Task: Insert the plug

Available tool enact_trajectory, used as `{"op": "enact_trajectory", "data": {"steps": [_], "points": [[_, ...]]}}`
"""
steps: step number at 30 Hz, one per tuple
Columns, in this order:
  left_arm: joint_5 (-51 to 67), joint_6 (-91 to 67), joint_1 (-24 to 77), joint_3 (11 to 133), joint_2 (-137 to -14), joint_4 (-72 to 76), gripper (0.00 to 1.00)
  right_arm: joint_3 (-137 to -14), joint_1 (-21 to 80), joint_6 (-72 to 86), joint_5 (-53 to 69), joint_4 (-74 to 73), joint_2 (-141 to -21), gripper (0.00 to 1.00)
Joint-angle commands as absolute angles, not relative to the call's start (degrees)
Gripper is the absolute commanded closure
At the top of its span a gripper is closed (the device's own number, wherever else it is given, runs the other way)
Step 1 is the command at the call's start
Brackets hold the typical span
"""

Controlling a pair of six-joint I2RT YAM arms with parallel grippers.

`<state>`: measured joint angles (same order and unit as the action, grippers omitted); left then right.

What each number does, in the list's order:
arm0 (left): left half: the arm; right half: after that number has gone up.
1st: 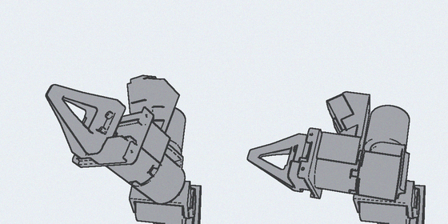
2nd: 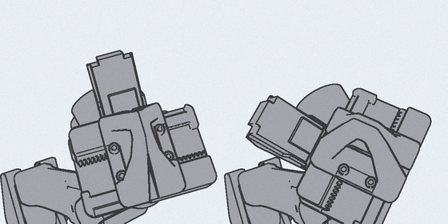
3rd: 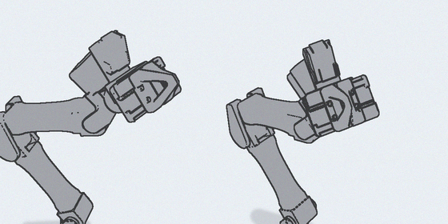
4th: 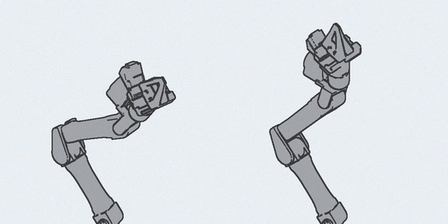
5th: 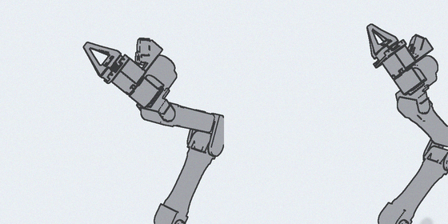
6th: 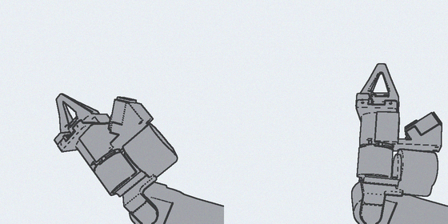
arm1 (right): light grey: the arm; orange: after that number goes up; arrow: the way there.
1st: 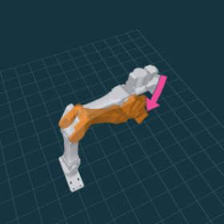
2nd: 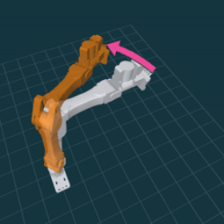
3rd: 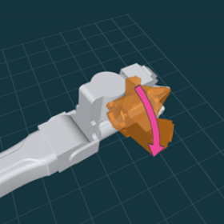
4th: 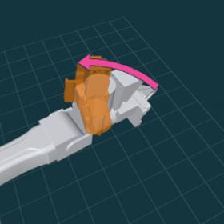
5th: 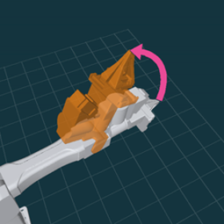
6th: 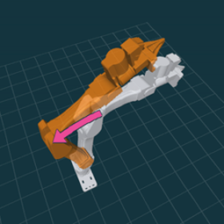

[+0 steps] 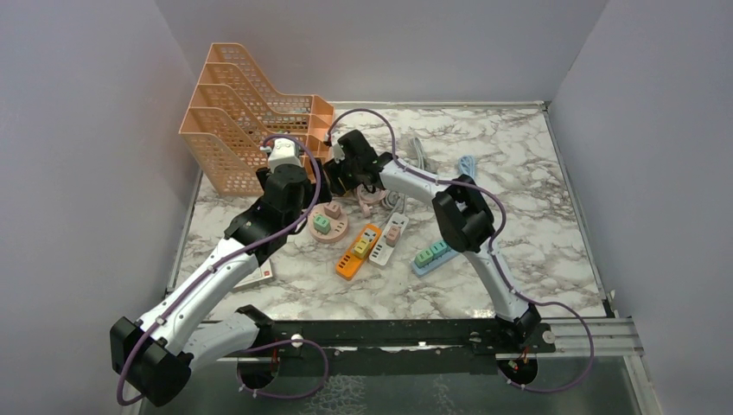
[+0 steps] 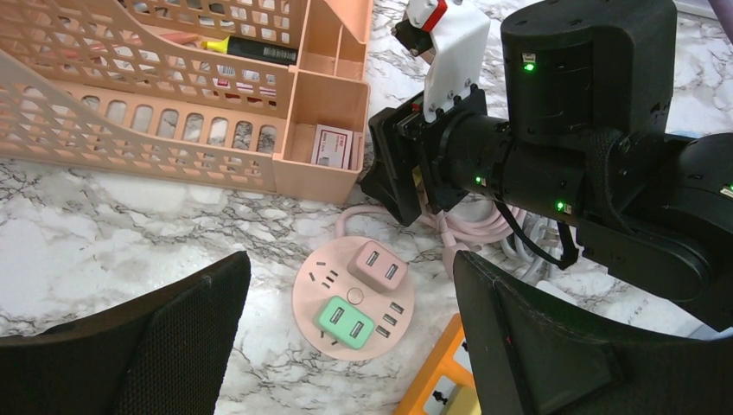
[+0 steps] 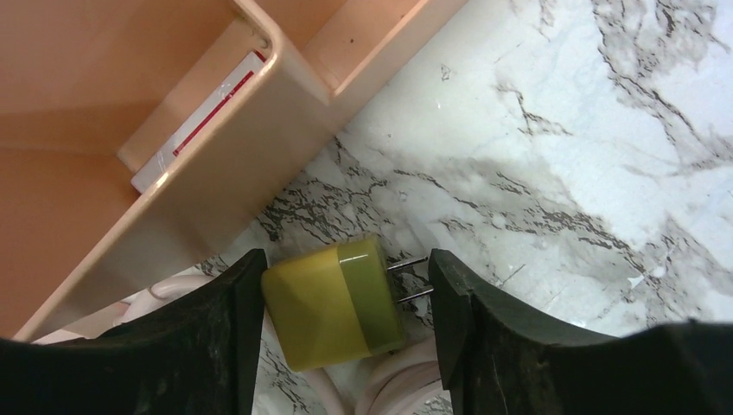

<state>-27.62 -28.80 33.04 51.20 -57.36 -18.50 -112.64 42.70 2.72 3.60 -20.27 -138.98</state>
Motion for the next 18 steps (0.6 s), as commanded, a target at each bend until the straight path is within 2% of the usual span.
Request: {"op": "enact_trajectory", "data": {"steps": [1, 11, 18], "points": [[-25.94, -28.73, 32.53, 52.04, -57.66, -17.74, 0.11, -112.93, 43.07, 3.75, -1.57, -25.90, -139.64, 0.52], [-22.83, -31.42, 32.12, 52.14, -56.95, -19.81, 0.10, -104.52, 43.07, 14.34, -3.02, -13.88, -126.20, 0.53], [-16.49, -34.94, 31.99, 51.98, -55.57, -19.37, 0.08, -94.33, 42.98, 28.88, -3.71, -13.47, -115.78, 0.53]]}}
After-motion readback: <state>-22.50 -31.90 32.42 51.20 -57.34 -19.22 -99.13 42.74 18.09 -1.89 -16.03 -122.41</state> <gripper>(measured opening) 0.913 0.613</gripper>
